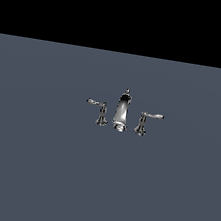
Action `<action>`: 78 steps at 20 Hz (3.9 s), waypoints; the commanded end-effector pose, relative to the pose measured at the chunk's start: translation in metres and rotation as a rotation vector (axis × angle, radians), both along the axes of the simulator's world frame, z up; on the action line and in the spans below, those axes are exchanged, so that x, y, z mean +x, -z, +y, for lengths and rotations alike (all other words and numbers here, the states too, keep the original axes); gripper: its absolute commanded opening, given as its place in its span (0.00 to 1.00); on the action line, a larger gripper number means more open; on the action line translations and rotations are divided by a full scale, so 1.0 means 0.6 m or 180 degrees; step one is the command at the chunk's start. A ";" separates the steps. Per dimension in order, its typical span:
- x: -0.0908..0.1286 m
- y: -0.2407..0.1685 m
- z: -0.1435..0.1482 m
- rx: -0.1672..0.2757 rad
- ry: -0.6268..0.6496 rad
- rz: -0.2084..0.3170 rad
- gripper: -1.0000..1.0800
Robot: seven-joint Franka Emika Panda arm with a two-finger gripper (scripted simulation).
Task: Turn on the faucet by rotating a designated handle.
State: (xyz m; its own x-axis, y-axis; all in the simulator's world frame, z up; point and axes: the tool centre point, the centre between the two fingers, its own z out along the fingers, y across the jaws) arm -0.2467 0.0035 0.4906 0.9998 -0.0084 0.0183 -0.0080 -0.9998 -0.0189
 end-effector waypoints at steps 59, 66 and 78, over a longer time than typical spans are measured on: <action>0.314 0.382 0.204 0.0041 0.3188 0.0067 0.00; 0.368 0.435 0.203 0.0037 0.3619 0.0072 0.00; 0.473 0.541 0.175 0.0015 0.4498 0.0075 0.00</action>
